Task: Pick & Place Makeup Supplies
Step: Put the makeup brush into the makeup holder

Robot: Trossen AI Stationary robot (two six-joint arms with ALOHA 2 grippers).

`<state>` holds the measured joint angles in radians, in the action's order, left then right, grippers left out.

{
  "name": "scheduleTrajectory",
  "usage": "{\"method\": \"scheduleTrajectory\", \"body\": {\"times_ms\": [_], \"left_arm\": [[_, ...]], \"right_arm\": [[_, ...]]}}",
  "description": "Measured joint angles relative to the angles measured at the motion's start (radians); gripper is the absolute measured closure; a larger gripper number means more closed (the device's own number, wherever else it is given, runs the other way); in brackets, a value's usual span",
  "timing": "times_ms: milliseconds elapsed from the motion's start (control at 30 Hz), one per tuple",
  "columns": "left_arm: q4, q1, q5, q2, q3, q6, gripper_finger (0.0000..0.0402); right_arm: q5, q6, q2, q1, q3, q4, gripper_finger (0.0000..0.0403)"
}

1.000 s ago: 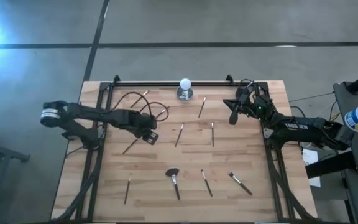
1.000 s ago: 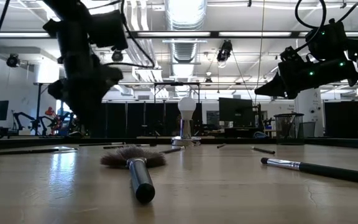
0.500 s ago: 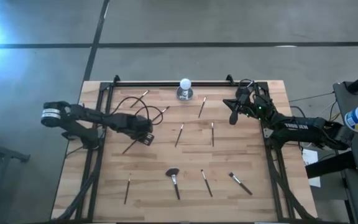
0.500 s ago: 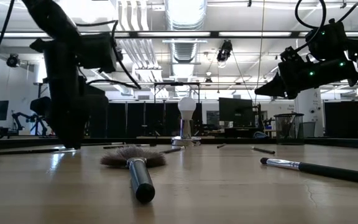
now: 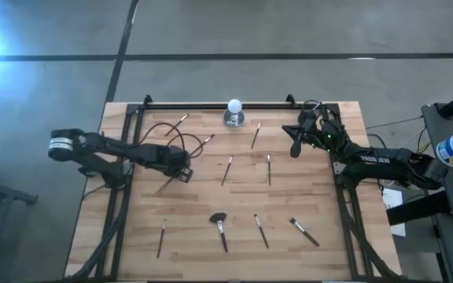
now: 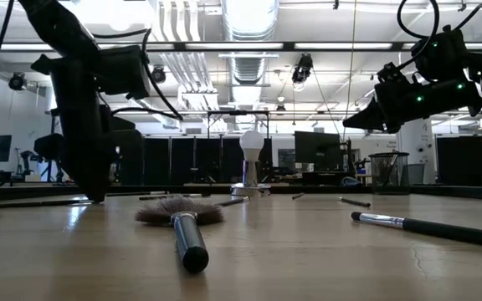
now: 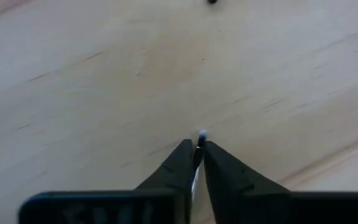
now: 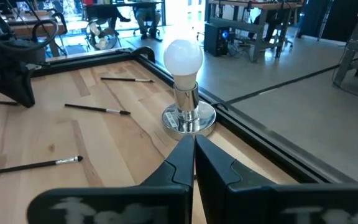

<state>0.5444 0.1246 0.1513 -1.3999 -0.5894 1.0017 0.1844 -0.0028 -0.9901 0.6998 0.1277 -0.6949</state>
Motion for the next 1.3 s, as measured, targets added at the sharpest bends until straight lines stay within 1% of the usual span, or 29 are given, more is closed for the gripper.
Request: {"method": "scheduleTrajectory", "body": {"times_ms": [100, 333, 467, 567, 700, 767, 833, 933, 1100, 1200, 1300], "left_arm": [[-0.003, 0.0, 0.0, 0.001, 0.016, 0.012, 0.0394], [0.009, 0.0, 0.023, 0.07, 0.001, 0.013, 0.04], [-0.003, 0.001, 0.091, 0.134, -0.021, 0.013, 0.0401], [-0.018, -0.002, 0.129, 0.17, -0.014, 0.014, 0.0401], [-0.131, -0.004, 0.185, 0.207, -0.006, -0.005, 0.0402], [-0.221, -0.005, 0.211, 0.213, 0.005, -0.028, 0.0402], [-0.349, -0.006, 0.239, 0.217, 0.022, -0.064, 0.0401], [-0.603, -0.006, 0.269, 0.21, 0.073, -0.139, 0.0401], [-1.072, -0.006, 0.27, 0.164, 0.178, -0.256, 0.0401], [-1.249, -0.004, 0.27, 0.117, 0.218, -0.327, 0.0401], [-1.381, 0.001, 0.27, 0.073, 0.232, -0.409, 0.0401]], "right_arm": [[0.0, 0.0, 0.0, 0.0, -0.001, 0.0, 0.0392], [0.0, 0.003, 0.0, 0.0, -0.001, 0.0, 0.0392], [0.0, 0.003, 0.0, 0.0, -0.001, 0.0, 0.0392], [0.0, 0.003, 0.0, 0.0, -0.001, 0.0, 0.0392], [0.0, 0.002, 0.0, 0.0, -0.002, 0.0, 0.0392], [0.0, 0.002, 0.0, 0.0, -0.002, 0.0, 0.0392], [0.0, 0.001, 0.0, 0.0, -0.002, 0.0, 0.0392], [0.0, 0.0, 0.0, 0.0, -0.002, 0.001, 0.0392], [0.001, 0.003, 0.0, -0.002, -0.002, 0.001, 0.0392], [0.011, 0.024, 0.0, -0.003, -0.002, 0.0, 0.0392], [0.045, 0.033, 0.0, -0.003, -0.002, -0.002, 0.0392]]}}
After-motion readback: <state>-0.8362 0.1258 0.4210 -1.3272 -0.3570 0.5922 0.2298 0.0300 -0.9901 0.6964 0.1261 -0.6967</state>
